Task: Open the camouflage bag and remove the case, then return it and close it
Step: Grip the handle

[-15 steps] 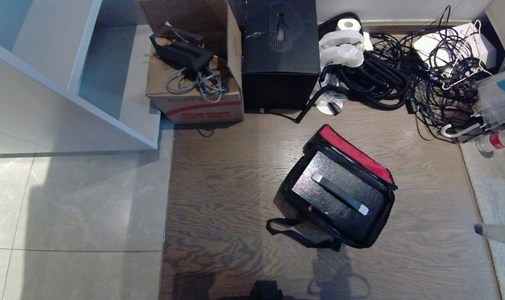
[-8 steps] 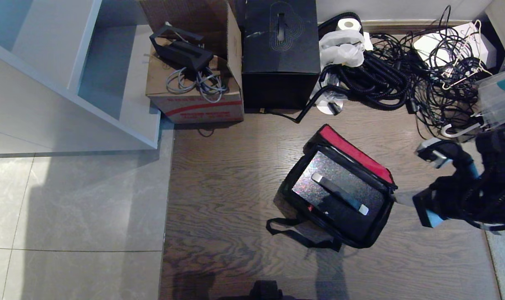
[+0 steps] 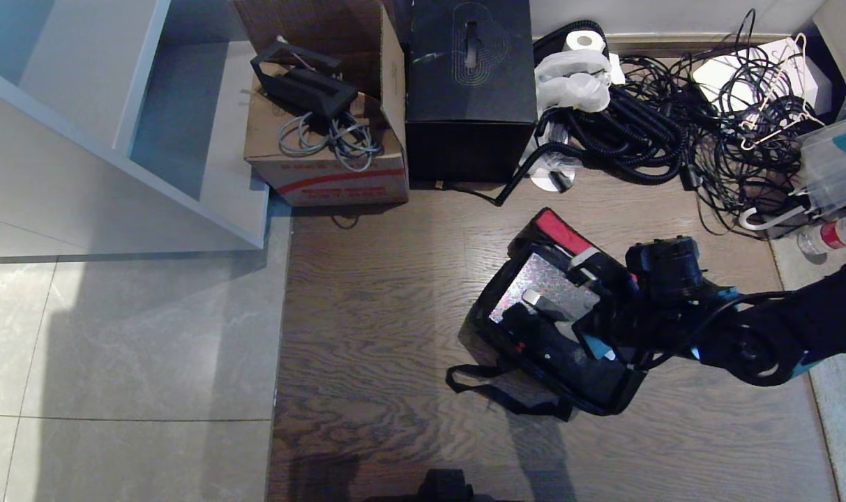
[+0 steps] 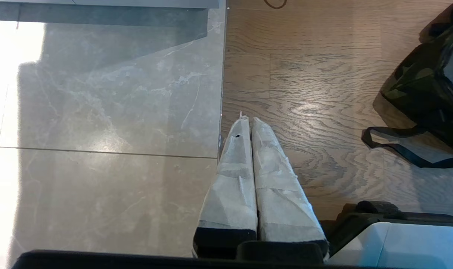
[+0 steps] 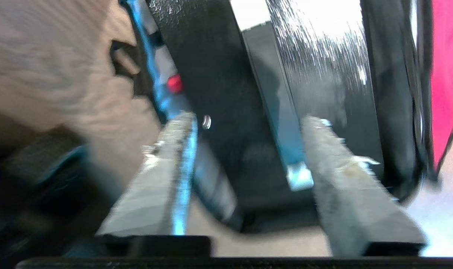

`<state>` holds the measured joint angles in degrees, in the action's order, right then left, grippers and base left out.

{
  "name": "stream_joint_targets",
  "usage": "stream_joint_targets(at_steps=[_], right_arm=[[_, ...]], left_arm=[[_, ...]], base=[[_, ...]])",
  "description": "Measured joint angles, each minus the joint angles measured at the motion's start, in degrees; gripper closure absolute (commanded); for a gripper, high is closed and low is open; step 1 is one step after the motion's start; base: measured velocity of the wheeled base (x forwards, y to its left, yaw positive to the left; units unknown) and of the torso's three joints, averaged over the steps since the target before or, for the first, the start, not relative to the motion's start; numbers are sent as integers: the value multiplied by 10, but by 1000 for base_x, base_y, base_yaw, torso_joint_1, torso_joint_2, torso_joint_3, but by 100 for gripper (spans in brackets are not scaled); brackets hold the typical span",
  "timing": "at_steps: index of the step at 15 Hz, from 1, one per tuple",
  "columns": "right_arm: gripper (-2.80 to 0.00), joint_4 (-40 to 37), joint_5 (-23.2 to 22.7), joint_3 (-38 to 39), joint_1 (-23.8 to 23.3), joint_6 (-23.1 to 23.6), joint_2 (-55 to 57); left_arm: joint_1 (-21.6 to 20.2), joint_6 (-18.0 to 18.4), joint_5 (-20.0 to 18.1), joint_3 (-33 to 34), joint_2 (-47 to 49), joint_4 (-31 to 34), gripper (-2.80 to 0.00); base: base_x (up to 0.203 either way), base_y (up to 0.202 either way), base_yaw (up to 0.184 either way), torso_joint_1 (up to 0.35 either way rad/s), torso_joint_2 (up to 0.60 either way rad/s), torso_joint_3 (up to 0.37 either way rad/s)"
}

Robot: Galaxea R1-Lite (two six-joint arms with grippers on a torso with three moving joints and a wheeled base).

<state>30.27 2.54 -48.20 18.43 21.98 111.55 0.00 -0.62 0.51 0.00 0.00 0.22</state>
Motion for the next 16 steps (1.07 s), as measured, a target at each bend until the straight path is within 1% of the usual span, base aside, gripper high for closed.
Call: stream_joint_targets(at_steps=[2,4,6,7,8,9,10,12,14,16], right_arm=[[-280,52,56,-1,10,53,36],[-280,98,150,-1,15,134,66],[-280,147,243,1,29,193,96],[-280,165,278,2,40,198,109],[-280,173,301,4,46,198,119],[-280,179,314,3,51,197,130],[-280,191,316,-2,57,196,141],[-280,219,316,-10,62,199,159],[-280,223,316,-18,63,198,174],[-280,248,316,-27,63,200,189]], left_arm=[[0,0,0,0,0,0,0],[0,0,0,0,0,0,0],[0,0,0,0,0,0,0],[0,0,0,0,0,0,0],[0,0,0,0,0,0,0],[0,0,0,0,0,0,0],[0,0,0,0,0,0,0],[0,0,0,0,0,0,0],[0,0,0,0,0,0,0],[0,0,0,0,0,0,0]], base=[[0,0,0,0,0,0],[0,0,0,0,0,0],[0,0,0,0,0,0],[0,0,0,0,0,0],[0,0,0,0,0,0],[0,0,0,0,0,0],[0,0,0,0,0,0],[0,0,0,0,0,0],[0,0,0,0,0,0],[0,0,0,0,0,0]])
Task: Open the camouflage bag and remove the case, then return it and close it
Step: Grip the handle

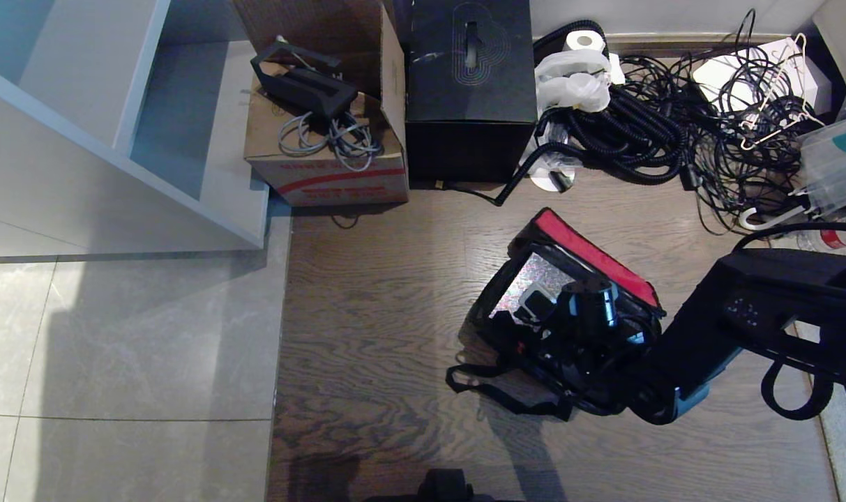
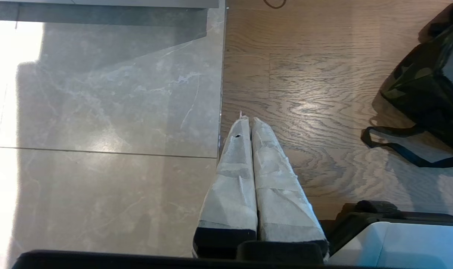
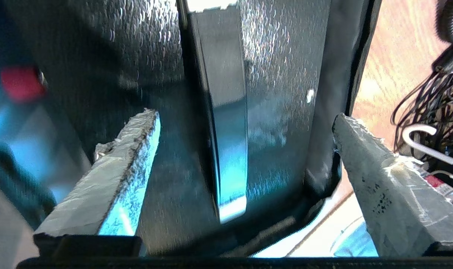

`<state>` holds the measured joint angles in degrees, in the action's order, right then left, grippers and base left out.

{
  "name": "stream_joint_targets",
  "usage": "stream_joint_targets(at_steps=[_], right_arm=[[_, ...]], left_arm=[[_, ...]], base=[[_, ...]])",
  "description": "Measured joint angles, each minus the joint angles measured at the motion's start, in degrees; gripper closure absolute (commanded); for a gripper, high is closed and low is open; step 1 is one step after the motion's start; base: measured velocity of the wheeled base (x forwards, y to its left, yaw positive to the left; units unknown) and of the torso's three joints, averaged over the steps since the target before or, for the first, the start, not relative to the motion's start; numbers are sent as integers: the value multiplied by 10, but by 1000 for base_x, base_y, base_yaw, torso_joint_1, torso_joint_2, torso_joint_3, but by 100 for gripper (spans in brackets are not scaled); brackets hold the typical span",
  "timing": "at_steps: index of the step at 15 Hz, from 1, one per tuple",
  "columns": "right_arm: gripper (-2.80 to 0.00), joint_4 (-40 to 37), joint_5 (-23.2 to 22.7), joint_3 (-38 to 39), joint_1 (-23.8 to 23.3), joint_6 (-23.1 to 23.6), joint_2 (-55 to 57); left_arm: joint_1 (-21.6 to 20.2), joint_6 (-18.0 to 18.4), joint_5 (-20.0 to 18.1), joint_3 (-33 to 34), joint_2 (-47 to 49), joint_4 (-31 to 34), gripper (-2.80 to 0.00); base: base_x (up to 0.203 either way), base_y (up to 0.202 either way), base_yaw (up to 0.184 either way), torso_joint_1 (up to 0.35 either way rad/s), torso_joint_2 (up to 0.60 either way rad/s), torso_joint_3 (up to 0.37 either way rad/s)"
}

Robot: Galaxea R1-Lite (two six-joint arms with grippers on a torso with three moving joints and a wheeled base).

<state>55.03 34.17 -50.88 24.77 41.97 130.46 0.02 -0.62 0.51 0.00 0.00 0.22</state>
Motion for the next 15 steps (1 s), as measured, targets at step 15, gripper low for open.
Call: stream_joint_targets(at_steps=[15], right_arm=[[-280,68,18,-80,-55,74,18]], left_arm=[[0,0,0,0,0,0,0]], base=[[0,0,0,0,0,0]])
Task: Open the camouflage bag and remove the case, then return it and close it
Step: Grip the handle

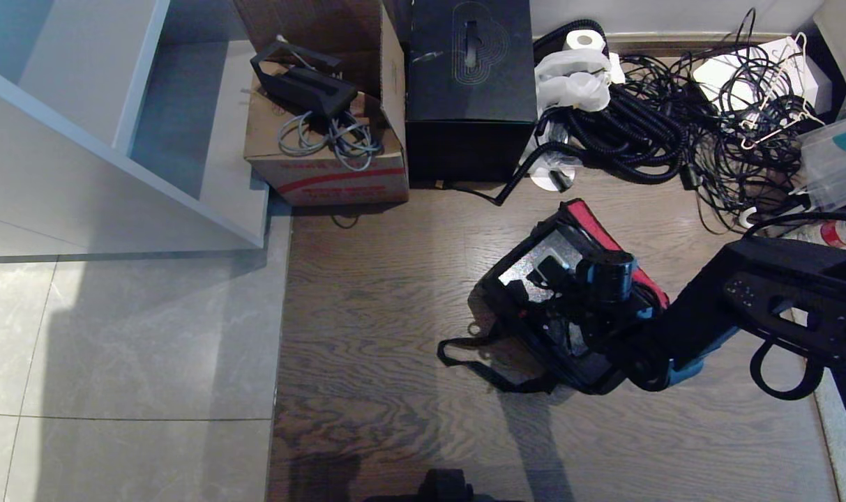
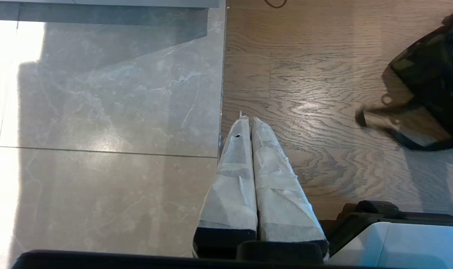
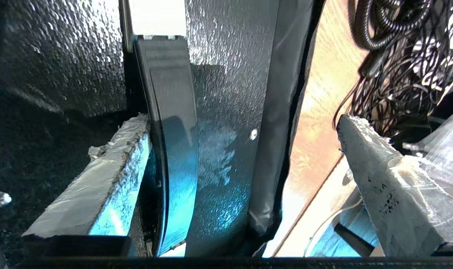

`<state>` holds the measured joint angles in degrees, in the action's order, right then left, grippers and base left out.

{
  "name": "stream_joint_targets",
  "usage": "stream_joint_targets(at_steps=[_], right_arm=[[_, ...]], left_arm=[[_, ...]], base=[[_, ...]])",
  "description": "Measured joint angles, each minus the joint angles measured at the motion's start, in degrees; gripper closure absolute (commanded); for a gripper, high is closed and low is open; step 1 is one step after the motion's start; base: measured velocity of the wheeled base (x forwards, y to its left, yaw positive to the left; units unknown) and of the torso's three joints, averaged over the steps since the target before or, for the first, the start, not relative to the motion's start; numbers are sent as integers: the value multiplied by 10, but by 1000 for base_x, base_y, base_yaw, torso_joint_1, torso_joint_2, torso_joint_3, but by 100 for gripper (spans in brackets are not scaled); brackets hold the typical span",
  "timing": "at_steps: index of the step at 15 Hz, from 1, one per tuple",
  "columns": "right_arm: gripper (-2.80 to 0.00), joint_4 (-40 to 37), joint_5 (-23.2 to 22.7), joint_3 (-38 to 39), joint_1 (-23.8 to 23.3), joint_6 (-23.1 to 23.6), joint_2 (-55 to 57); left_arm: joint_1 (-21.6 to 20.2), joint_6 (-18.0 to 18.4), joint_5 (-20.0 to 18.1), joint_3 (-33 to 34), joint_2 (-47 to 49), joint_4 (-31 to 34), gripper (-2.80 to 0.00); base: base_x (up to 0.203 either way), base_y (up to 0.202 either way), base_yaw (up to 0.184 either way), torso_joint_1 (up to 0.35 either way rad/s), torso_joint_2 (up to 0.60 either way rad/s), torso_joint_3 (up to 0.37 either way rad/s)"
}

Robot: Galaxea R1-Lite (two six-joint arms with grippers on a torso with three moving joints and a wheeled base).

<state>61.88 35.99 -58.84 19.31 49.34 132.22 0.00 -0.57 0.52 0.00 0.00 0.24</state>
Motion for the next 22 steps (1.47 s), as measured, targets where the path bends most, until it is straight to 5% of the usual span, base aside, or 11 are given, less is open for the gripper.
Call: stream_joint_targets(at_steps=[5,14,22], right_arm=[[-280,2,7,33,-5,-4,3],[-280,118,166,0,4,-7,63],[-280,184,199,-51,-3,-8,145]], left_arm=[[0,0,0,0,0,0,0],[0,0,0,0,0,0,0],[0,0,0,0,0,0,0]], base=[[0,0,0,0,0,0],[0,0,0,0,0,0],[0,0,0,0,0,0]])
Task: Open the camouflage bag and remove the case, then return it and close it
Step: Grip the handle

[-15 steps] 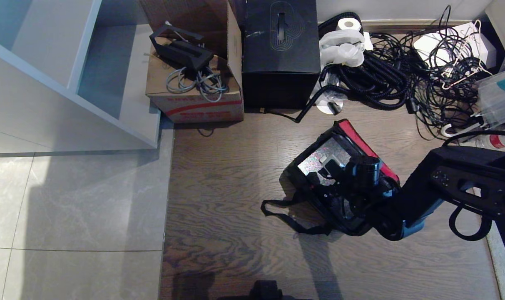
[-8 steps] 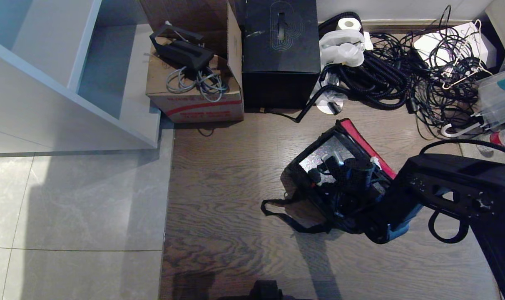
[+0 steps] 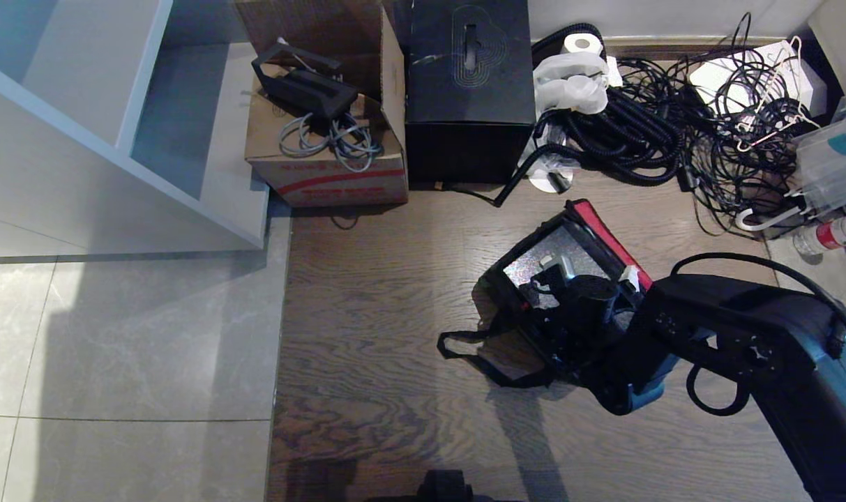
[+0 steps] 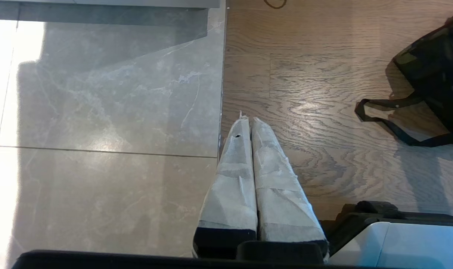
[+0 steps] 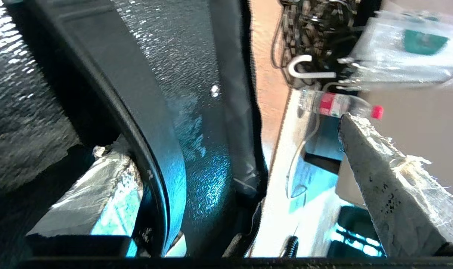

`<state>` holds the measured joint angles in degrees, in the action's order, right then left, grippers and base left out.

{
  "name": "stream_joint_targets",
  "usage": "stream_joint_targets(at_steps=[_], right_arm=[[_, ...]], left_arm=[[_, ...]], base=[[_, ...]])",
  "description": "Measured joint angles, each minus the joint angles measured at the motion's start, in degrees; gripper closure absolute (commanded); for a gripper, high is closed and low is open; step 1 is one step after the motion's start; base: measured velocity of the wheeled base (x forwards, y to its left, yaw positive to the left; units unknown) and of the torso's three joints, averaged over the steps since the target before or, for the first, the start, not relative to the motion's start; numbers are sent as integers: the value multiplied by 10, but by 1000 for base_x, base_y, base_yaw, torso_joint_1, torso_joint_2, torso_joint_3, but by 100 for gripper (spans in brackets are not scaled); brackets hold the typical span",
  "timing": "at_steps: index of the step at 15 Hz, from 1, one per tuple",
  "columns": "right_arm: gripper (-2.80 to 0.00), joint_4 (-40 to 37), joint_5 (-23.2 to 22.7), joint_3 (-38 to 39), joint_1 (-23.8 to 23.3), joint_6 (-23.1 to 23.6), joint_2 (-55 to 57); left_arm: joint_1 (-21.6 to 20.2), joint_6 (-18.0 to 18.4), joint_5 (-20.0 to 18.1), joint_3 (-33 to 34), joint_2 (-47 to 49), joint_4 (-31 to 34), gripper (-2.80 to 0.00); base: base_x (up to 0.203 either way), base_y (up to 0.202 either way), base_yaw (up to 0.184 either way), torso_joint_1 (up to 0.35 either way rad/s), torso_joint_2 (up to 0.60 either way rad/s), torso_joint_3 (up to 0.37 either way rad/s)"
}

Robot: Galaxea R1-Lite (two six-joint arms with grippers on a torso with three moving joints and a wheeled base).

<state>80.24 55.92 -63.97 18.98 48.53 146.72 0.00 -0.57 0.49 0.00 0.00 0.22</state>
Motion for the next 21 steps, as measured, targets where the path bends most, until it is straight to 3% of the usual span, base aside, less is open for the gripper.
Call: stream_joint_targets(at_steps=[10,11,21], right_arm=[[-280,-3,0,-44,-24,1,52],[0,-5,-1,-45,-26,1,52],[0,-4,0,-41,-4,1,53]], left_arm=[[0,0,0,0,0,0,0],[0,0,0,0,0,0,0],[0,0,0,0,0,0,0]], base=[[0,0,0,0,0,0],[0,0,0,0,0,0],[0,0,0,0,0,0]])
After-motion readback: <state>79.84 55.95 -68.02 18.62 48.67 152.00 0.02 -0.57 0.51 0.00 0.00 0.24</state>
